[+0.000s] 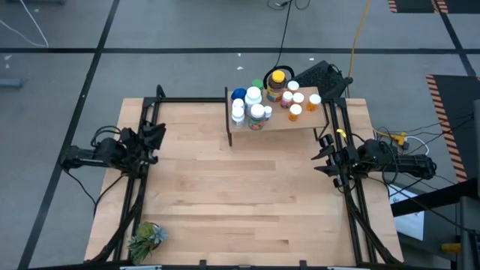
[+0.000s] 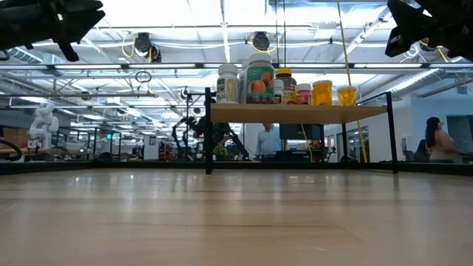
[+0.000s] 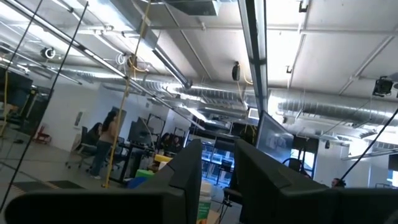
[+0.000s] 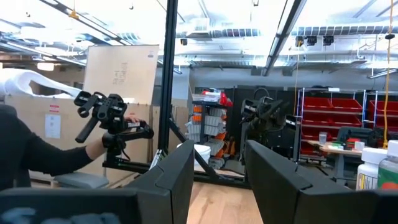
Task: Pick and place medicine bottles onto shelf by color
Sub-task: Return to Home Position
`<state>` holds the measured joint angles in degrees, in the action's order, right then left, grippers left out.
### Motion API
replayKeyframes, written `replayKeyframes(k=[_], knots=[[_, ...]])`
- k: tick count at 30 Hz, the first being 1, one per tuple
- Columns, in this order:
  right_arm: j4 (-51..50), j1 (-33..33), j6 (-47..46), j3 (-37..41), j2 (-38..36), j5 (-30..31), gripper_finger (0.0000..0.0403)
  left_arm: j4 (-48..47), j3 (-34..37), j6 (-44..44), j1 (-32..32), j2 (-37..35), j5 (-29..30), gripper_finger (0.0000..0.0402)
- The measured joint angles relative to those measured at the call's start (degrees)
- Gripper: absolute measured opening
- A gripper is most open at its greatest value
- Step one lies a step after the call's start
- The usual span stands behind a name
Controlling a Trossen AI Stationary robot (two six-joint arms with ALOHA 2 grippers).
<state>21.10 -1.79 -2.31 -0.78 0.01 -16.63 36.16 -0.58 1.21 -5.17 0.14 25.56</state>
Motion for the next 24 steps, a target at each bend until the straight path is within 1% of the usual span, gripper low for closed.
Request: replayKeyframes(k=[11, 14, 21, 24], knots=[[0.0, -0.01, 0.0, 0.0, 0.0, 0.01, 0.0137, -1.11, 0.0, 0.0, 0.0, 0.04, 0.0, 0.0097], [0.0, -0.16, 0.0, 0.0, 0.0, -0.01, 0.0137, -7.89, -0.02, -0.01, 0.0, 0.74, 0.04, 0.0097], [0.02, -0.89, 0.0, 0.0, 0.0, 0.01, 0.0137, -32.12, -0.02, 0.1, 0.0, 1.35, 2.47, 0.0097], [0.02, -0.89, 0.0, 0.0, -0.02, -0.01, 0.0137, -31.42, -0.07, 0.01, 0.19, 1.82, 3.0, 0.0097]])
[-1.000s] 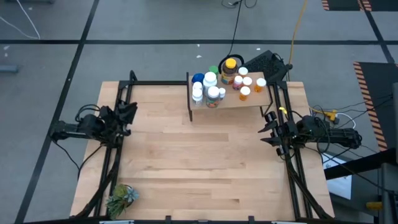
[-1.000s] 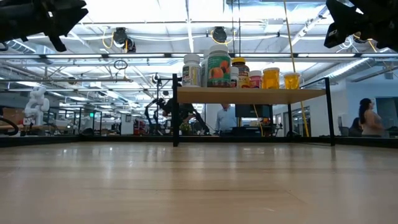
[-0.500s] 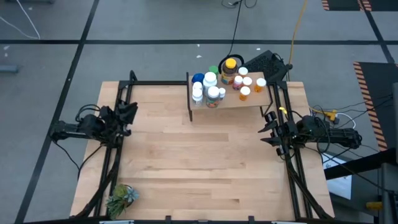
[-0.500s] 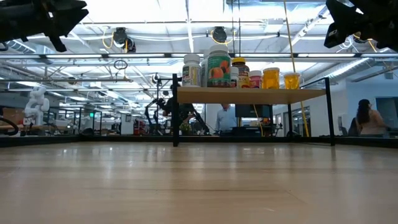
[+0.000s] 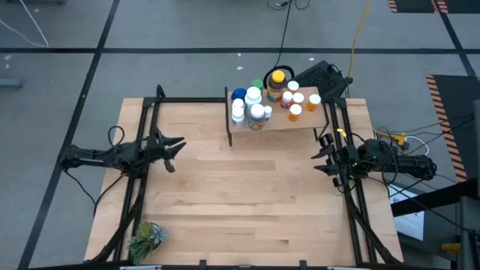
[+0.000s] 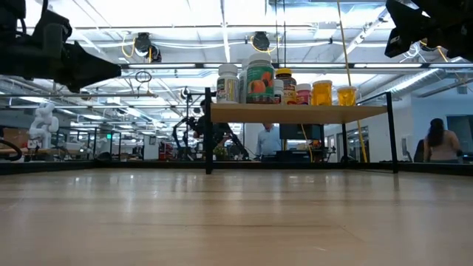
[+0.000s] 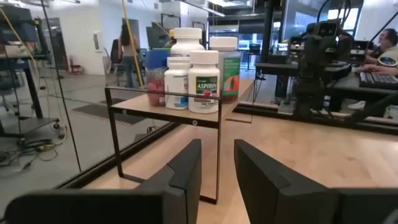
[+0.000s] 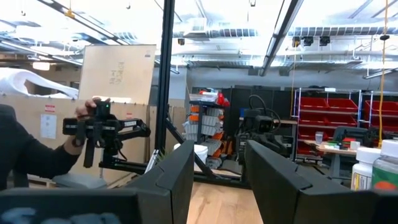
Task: Pick and place medicine bottles onto shelf by color
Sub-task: Return to Home Position
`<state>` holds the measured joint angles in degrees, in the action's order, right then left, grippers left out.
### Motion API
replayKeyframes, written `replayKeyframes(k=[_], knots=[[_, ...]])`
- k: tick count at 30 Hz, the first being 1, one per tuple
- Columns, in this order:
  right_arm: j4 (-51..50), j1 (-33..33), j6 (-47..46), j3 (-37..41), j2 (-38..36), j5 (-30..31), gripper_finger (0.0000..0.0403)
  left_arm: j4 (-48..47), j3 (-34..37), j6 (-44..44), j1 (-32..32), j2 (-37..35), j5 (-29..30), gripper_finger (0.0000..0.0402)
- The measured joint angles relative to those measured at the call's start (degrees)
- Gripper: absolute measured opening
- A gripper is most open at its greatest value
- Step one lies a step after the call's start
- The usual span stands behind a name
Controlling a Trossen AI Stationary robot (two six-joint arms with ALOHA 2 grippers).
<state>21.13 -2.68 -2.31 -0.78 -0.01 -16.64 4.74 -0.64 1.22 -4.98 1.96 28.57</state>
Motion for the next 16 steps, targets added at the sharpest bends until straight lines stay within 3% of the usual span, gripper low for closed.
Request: replayKeyframes(k=[16], knots=[[0.01, 0.0, 0.0, 0.0, 0.0, 0.02, 0.0137, -0.27, 0.02, -0.01, 0.07, -0.05, -0.03, 0.0097]])
